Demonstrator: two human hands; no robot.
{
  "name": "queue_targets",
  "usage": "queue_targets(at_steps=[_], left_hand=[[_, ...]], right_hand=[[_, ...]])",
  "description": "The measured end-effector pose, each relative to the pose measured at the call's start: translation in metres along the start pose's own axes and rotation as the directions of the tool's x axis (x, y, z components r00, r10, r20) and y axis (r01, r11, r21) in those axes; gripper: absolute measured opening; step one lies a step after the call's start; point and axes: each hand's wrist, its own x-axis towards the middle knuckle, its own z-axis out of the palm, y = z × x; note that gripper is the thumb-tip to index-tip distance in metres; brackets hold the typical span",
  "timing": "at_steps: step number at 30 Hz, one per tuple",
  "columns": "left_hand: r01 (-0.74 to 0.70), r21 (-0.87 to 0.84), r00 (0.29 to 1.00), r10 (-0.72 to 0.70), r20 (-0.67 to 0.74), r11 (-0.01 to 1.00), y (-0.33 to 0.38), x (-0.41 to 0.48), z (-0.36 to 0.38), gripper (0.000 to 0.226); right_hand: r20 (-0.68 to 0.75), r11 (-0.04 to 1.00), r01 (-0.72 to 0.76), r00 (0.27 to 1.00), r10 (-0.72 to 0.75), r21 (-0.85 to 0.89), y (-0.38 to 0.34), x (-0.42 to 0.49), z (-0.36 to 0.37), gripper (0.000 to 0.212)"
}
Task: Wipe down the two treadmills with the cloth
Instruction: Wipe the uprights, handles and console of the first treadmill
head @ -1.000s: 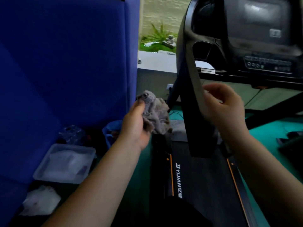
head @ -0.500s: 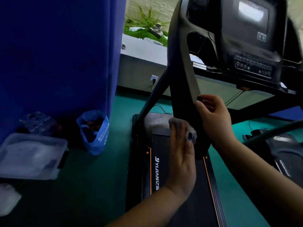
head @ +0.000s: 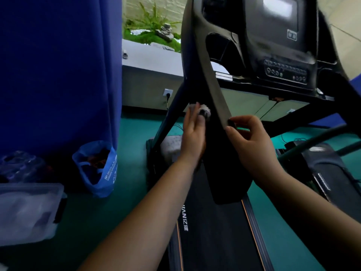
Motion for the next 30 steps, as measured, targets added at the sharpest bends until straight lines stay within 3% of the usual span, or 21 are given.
queue_targets(at_steps=[3, 5, 7, 9, 11, 15, 19, 26, 30], left_hand=[[0.177, -0.033, 0.975, -0.180, -0.133, 0.984, 0.002, 0.006, -0.011, 0.040], [0.008, 0.003, 0.983, -0.007, -0.181, 1.000, 0.004, -0.019, -0.014, 0.045], [-0.197, 0.034, 0.980, 0.198, -0.025, 0.980, -0.004, -0.045, -0.004, 0.047], [-0.160, -0.036, 0.982, 0.163, 0.099, 0.986, -0.014, -0.042, 0.006, 0.045], [-0.127, -0.056, 0.982, 0.133, 0.137, 0.990, -0.016, -0.015, 0.008, 0.048], [-0.342, 0.166, 0.935, 0.318, 0.158, 0.925, -0.019, 0.050, 0.004, 0.058], [-0.422, 0.189, 0.901, 0.386, 0.198, 0.887, -0.018, 0.089, 0.003, 0.060], [-0.304, 0.127, 0.942, 0.279, 0.185, 0.944, 0.001, 0.189, 0.006, 0.047], [-0.243, 0.128, 0.963, 0.225, 0.146, 0.962, 0.012, 0.253, 0.010, 0.048]], right_hand=[[0.009, 0.996, -0.033, 0.999, 0.034, -0.086, -0.011, 0.006, -0.002, 0.016], [-0.015, 0.981, -0.063, 0.998, 0.062, -0.185, -0.020, 0.015, 0.002, 0.017], [-0.065, 0.960, -0.086, 0.995, 0.072, -0.265, -0.025, 0.024, 0.008, 0.019], [-0.102, 0.943, -0.100, 0.992, 0.071, -0.316, -0.028, 0.028, 0.015, 0.019], [-0.132, 0.928, -0.100, 0.990, 0.055, -0.360, -0.027, 0.030, 0.018, 0.020], [-0.166, 0.891, -0.098, 0.986, 0.026, -0.442, -0.029, 0.028, 0.021, 0.022], [-0.179, 0.885, -0.124, 0.983, 0.047, -0.450, -0.034, 0.026, 0.022, 0.024], [-0.163, 0.888, -0.171, 0.980, 0.111, -0.427, -0.042, 0.026, 0.024, 0.034], [-0.179, 0.895, -0.200, 0.974, 0.137, -0.400, -0.043, 0.026, 0.024, 0.030]])
